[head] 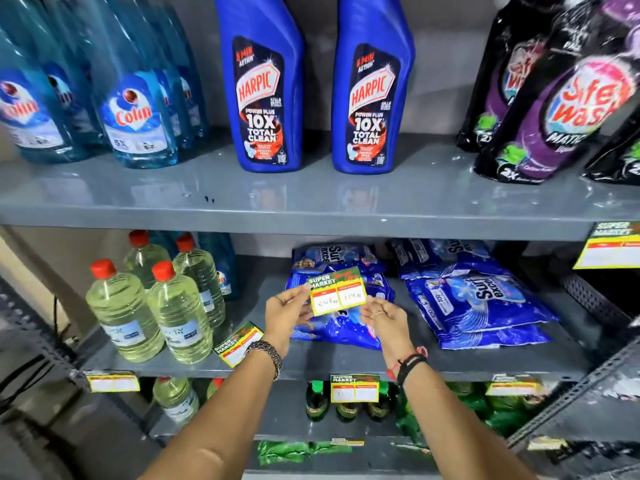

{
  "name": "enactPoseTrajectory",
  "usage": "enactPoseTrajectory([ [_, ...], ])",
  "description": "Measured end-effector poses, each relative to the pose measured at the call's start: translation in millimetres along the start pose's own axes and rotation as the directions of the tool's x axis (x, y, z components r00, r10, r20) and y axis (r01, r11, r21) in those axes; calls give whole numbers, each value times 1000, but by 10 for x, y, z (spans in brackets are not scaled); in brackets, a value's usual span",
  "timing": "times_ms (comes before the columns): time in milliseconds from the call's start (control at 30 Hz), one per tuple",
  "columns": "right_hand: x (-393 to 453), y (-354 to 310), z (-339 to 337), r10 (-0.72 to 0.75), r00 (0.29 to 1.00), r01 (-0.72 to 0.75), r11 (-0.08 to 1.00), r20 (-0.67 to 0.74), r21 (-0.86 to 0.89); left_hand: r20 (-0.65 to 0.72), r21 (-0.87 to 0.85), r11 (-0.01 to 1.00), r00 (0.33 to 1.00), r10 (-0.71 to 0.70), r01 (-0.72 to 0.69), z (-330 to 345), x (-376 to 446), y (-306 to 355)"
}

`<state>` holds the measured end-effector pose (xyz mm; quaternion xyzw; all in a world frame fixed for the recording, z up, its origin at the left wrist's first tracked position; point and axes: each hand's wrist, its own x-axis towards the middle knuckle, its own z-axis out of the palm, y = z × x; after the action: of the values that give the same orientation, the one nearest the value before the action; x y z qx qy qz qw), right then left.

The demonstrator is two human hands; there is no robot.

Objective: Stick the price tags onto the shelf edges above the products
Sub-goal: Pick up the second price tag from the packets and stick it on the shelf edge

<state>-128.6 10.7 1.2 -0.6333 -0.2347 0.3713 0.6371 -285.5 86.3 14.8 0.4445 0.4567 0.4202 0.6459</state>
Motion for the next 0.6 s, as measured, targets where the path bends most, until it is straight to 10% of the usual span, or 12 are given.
enactPoseTrajectory([
  [600, -514, -836, 70, -331, 932, 336, 942, 144, -13, 14, 70, 956, 959, 284, -284, -158, -608, 668],
])
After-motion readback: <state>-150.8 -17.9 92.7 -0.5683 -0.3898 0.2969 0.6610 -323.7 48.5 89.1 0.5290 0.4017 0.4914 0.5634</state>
